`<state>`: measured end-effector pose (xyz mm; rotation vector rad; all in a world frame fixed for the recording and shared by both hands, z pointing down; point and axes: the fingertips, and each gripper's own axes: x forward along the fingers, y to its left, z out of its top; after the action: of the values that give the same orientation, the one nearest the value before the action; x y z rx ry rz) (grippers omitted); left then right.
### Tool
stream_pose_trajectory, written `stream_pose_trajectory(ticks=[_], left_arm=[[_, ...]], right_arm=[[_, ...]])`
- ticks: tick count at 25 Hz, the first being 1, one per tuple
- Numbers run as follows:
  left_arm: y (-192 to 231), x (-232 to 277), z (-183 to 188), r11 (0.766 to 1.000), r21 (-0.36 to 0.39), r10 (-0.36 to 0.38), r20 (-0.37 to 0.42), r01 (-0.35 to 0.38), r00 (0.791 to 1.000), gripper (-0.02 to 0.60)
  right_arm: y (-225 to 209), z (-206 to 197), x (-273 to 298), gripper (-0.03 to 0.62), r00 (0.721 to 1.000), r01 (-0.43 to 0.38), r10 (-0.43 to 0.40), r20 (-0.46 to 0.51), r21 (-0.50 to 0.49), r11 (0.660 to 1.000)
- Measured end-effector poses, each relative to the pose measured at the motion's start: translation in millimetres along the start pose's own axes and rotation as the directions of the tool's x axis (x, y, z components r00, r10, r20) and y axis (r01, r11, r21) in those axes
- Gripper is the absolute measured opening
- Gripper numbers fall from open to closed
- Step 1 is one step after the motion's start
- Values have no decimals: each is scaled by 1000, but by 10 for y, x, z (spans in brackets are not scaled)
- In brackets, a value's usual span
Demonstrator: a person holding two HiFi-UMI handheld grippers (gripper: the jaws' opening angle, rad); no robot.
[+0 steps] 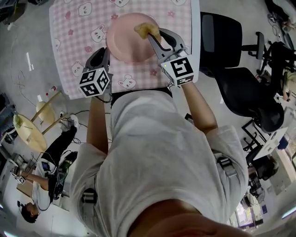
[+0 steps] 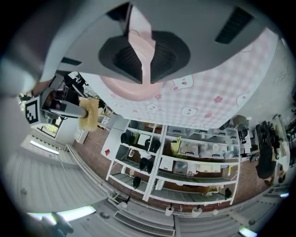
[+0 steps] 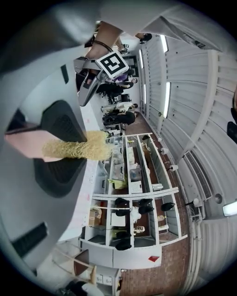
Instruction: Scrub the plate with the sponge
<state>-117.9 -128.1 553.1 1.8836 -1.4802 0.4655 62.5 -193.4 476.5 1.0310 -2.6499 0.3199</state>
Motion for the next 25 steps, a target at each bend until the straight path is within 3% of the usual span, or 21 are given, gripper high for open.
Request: stream_pose_trajectory(ticks=[9, 16, 25], left_arm=[[275, 406, -249, 987, -143, -90, -148, 69, 985, 77], [385, 628, -362, 959, -253, -191, -231, 130, 954, 84], [383, 781, -493, 936, -311, -261, -309, 162, 915, 101]], right_arm=[[-54, -341, 218, 97, 992, 74, -67, -110, 54, 996], [-20, -492, 301, 97, 982, 110, -95, -165, 86, 990], [-46, -634, 302, 97, 971, 141, -118, -207, 100, 985]])
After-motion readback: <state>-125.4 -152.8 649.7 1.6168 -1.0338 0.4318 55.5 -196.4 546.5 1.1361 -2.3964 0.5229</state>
